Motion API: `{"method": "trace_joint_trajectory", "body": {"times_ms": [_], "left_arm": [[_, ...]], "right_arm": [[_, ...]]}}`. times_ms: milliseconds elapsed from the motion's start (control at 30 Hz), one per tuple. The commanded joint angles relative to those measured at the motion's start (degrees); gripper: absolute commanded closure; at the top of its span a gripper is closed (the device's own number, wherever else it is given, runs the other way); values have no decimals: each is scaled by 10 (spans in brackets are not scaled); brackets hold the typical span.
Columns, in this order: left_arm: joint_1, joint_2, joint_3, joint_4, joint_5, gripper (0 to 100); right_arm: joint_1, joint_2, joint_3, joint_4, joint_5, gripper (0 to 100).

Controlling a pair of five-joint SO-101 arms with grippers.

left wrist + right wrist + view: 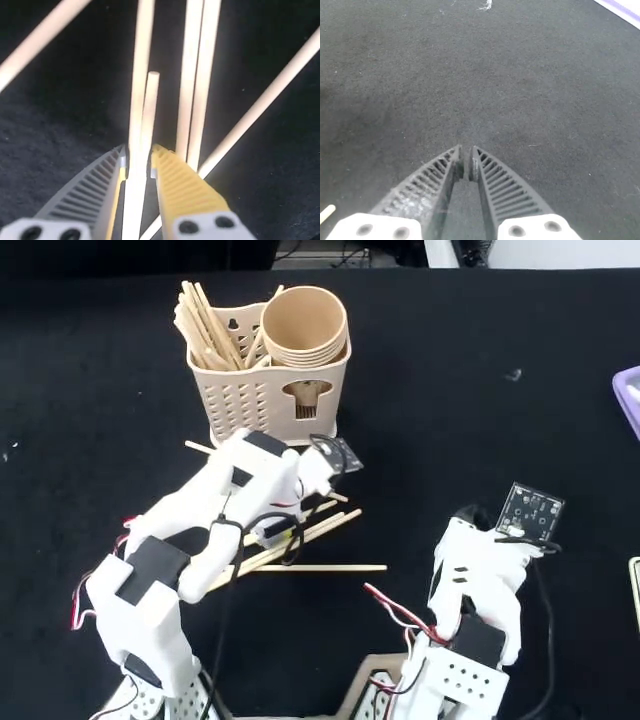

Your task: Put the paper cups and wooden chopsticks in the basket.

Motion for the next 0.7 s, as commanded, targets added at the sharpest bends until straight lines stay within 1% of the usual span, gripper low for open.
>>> {"method": "trace_joint_trajectory", "body": {"times_ms": [0, 267, 467, 667], "left_arm": [[0, -20, 0, -15, 1, 969], [0, -88, -35, 66, -4, 970], [0, -147, -53, 104, -4, 970], [-3, -223, -106, 133, 1, 970]], "right_arm": [[-8, -44, -16, -2, 1, 956], [-8, -44, -16, -2, 1, 956], [-8, -44, -16, -2, 1, 956], [-8, -44, -16, -2, 1, 956]]}}
